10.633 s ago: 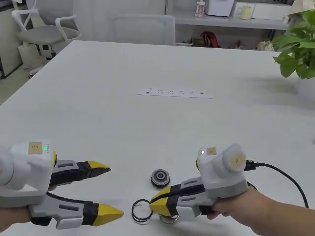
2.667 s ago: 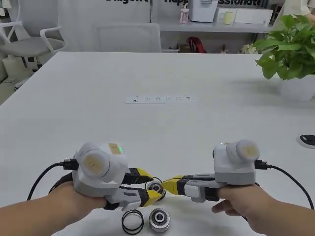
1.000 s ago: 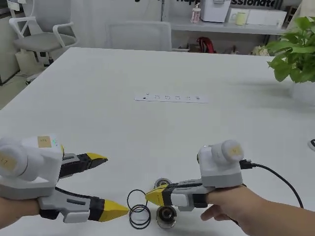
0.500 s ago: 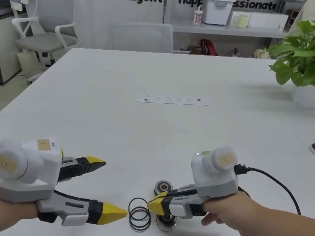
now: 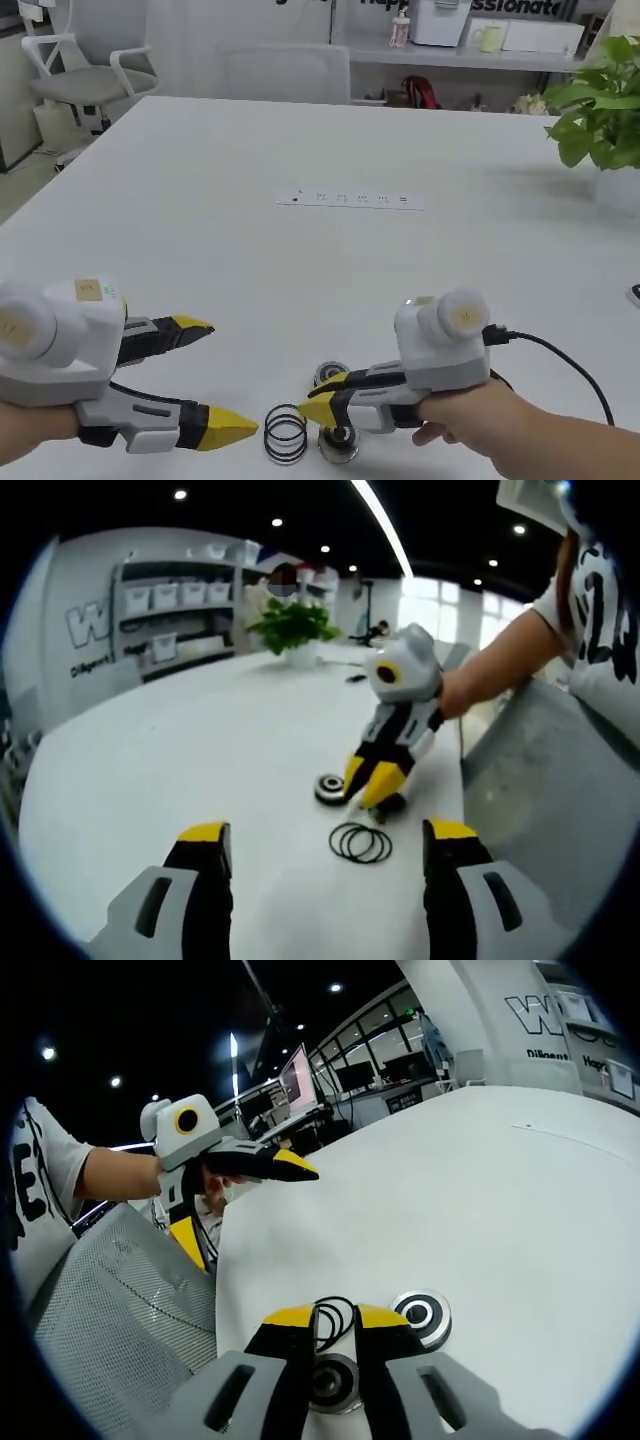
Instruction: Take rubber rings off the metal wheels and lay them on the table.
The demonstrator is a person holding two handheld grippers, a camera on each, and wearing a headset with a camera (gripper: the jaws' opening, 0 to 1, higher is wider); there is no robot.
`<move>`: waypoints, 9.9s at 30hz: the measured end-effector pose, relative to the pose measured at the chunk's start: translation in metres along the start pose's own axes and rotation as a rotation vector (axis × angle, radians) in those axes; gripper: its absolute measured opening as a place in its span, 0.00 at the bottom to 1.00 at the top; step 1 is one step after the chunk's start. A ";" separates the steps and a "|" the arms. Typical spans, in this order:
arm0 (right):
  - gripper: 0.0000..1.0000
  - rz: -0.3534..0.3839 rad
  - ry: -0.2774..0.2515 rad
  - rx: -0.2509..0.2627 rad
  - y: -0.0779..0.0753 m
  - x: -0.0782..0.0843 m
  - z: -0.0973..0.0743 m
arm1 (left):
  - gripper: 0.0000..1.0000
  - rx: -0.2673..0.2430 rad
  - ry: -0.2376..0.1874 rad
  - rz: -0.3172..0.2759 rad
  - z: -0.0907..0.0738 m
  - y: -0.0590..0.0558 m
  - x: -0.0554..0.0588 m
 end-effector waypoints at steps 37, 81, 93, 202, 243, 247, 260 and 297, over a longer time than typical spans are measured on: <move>0.20 -0.032 -0.042 0.114 -0.055 0.012 -0.041 | 0.58 0.069 0.025 -0.024 0.066 0.013 -0.014; 0.09 -0.118 -0.003 0.069 -0.055 0.025 -0.023 | 0.14 0.111 0.106 0.098 0.118 -0.004 0.006; 0.09 -0.127 0.011 0.033 -0.050 0.025 -0.020 | 0.13 0.096 0.092 0.087 0.120 -0.002 0.006; 0.00 0.217 -0.130 0.013 -0.038 0.003 -0.029 | 0.20 0.088 0.085 0.106 0.106 -0.009 -0.001; 0.00 0.226 -0.096 -0.133 0.007 -0.011 -0.004 | 0.69 0.039 -0.023 0.038 0.006 -0.004 -0.007; 0.00 0.228 -0.078 -0.146 0.011 -0.008 0.000 | 0.69 0.028 -0.029 0.032 0.002 -0.002 -0.006; 0.00 0.244 -0.028 -0.141 0.009 0.005 0.009 | 0.68 0.009 -0.022 0.015 -0.003 0.000 0.002; 0.18 0.106 -0.060 -0.056 0.007 -0.014 -0.009 | 0.68 0.007 -0.011 0.002 -0.004 -0.001 -0.001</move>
Point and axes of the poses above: the centre of the closed fingertips' face, and the gripper's own axes: z roughly forward along the fingers, y roughly to its left, x roughly out of its underside, the point moved 1 cm from there along -z, roughly backward along the fingers, and after that the axes turned 1 degree about -z, right-handed, at the moved point
